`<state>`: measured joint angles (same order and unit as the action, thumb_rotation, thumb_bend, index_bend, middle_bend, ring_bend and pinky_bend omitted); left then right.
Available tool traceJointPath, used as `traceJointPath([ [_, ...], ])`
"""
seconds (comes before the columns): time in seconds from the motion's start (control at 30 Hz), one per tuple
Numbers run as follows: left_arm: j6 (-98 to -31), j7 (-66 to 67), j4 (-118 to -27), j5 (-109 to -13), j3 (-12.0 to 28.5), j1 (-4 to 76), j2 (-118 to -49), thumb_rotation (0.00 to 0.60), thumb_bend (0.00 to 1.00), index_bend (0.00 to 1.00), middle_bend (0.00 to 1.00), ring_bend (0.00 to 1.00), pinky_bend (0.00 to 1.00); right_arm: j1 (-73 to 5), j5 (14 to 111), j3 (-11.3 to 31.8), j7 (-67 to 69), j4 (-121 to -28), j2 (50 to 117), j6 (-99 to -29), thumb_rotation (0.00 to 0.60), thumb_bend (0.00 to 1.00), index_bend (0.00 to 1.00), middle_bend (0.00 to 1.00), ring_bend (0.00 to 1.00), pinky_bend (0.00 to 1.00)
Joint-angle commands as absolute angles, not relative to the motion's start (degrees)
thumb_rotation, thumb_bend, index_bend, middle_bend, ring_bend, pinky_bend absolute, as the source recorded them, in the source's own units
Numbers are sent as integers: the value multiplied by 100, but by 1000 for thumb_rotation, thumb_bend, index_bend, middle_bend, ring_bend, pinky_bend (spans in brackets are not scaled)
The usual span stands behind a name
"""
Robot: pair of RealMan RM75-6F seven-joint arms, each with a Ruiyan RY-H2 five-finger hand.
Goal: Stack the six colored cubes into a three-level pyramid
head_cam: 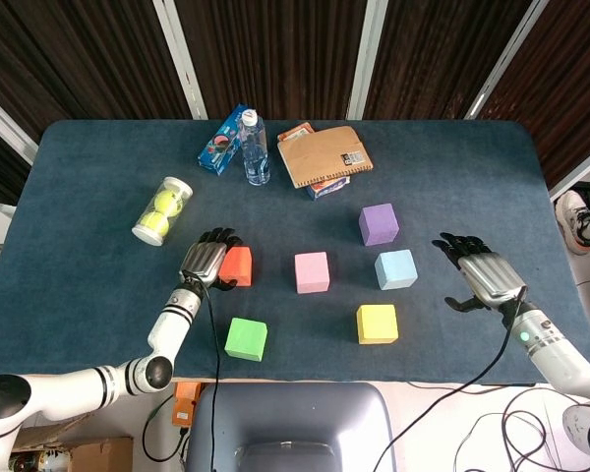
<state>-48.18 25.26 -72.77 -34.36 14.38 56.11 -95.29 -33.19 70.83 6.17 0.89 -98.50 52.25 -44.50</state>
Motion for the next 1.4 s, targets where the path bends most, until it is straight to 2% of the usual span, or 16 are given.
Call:
traceJointPath([
  [0.03, -4769, 2541, -7207, -3399, 1429, 5638, -9568, 600, 259, 293, 97, 29, 116, -3323, 7111, 600, 136, -9801, 5227, -4420, 600, 203, 0, 0, 0, 0],
  [0.33, -4737, 2555, -7252, -3302, 1463, 5674, -9552, 600, 325, 487, 111, 29, 116, -3322, 7169, 561, 284, -9630, 5262, -4366, 600, 203, 0, 0, 0, 0],
  [0.43, -4785, 2544, -7368, -3221, 1499, 5667, -9536, 600, 339, 508, 113, 29, 116, -3322, 7196, 553, 344, -9589, 5265, -4351, 600, 203, 0, 0, 0, 0],
  [0.8, -5505, 2647, -8286, -2159, 2036, 5769, -9647, 600, 343, 543, 137, 35, 116, -3337, 7330, 526, 538, -9516, 5286, -4297, 600, 203, 0, 0, 0, 0],
  [0.97, -5688, 2737, -8138, -2017, 2108, 5903, -9920, 600, 340, 543, 137, 35, 116, -3334, 7394, 523, 641, -9510, 5252, -4298, 600, 203, 0, 0, 0, 0],
  [1.1, -5817, 2821, -7826, -2291, 2033, 6016, -10193, 600, 341, 543, 137, 35, 116, -3334, 7417, 508, 701, -9500, 5226, -4270, 600, 203, 0, 0, 0, 0],
  [1.4, -5514, 2751, -7397, -2776, 1892, 6023, -10389, 600, 343, 543, 137, 35, 116, -3393, 7442, 506, 968, -9390, 5200, -4080, 600, 203, 0, 0, 0, 0],
])
